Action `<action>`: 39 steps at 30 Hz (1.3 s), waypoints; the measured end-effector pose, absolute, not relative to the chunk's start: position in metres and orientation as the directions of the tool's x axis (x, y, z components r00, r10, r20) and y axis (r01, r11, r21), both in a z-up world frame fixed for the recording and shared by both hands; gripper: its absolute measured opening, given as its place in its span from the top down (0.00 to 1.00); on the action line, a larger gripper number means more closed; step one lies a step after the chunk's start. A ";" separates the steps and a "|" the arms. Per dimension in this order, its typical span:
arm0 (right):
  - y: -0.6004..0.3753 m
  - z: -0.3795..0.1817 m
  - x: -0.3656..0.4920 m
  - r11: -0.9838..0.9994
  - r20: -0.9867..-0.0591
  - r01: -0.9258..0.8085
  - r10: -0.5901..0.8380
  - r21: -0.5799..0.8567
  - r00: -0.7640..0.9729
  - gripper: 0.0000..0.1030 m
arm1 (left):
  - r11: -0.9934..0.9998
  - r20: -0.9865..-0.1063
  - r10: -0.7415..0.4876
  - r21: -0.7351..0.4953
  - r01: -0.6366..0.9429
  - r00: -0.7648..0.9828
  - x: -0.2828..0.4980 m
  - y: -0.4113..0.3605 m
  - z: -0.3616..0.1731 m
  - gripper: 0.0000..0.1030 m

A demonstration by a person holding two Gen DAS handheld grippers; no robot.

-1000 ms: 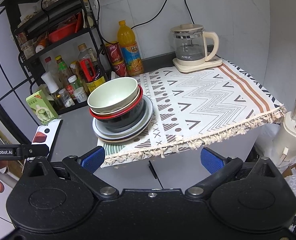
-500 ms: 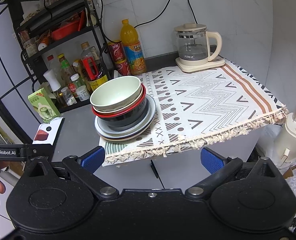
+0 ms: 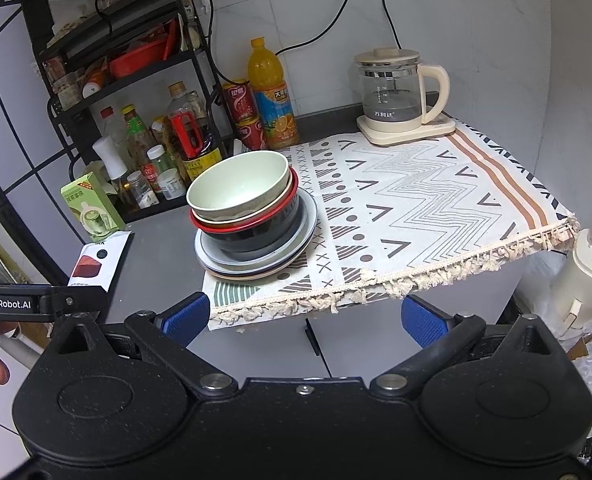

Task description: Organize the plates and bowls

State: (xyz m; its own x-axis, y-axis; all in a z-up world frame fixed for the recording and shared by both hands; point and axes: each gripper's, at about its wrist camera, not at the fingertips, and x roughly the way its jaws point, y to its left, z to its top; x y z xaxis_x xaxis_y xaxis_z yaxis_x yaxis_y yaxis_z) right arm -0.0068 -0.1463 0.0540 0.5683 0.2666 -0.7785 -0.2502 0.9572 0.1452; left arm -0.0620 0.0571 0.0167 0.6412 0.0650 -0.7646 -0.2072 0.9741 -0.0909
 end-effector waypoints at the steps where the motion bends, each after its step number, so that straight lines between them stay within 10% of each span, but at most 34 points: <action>1: -0.146 0.054 -0.007 0.957 -0.779 -0.251 0.266 0.144 0.568 0.00 | 0.974 -0.764 0.068 -0.087 -0.207 0.641 -0.062 0.057 0.017 0.00; 39: -0.154 0.050 -0.003 0.955 -0.789 -0.258 0.269 0.145 0.552 0.00 | 0.978 -0.769 0.083 -0.059 -0.200 0.634 -0.059 0.050 0.015 0.00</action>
